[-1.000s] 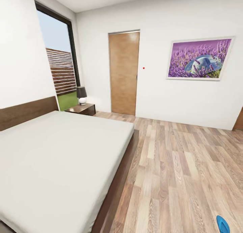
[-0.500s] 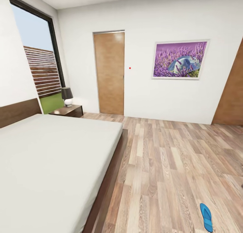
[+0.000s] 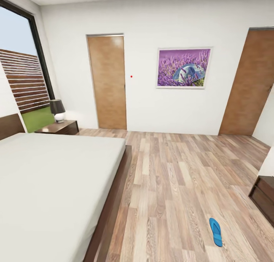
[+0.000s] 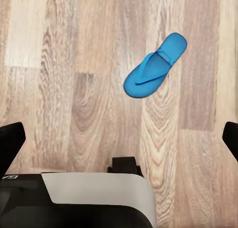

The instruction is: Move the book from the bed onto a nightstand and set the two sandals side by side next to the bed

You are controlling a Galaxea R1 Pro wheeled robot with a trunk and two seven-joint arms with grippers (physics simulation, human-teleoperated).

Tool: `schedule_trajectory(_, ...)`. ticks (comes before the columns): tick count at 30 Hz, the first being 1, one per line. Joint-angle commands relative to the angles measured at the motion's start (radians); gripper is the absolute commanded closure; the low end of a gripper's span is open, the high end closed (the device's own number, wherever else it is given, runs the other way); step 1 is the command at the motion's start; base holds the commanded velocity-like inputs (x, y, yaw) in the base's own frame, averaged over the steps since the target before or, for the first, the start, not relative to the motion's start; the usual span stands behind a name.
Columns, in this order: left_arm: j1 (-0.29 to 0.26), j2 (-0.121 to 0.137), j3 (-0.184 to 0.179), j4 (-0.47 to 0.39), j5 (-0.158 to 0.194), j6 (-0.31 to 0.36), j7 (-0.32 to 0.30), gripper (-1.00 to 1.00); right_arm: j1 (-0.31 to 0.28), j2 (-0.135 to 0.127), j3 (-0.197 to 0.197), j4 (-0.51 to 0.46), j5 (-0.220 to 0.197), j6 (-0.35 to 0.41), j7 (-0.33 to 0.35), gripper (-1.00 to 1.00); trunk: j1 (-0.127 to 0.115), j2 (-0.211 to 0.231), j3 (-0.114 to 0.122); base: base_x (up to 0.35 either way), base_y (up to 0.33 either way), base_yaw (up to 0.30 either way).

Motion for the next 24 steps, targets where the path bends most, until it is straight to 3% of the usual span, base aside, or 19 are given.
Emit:
schedule_trajectory(1,0.000,0.000,0.000,0.000,0.003,-0.003,-0.001,-1.00,-0.001,0.000,-0.003,0.001,0.000,-0.003,0.000,-1.00,0.000,-0.001,-0.001,0.000,0.000,-0.250)
schedule_trajectory(24,0.000,0.000,0.000,0.000,0.003,-0.003,-0.001,-1.00,-0.001,0.000,-0.003,0.001,0.000,-0.003,0.000,-1.00,0.000,-0.001,-0.001,0.000,0.000,-0.248)
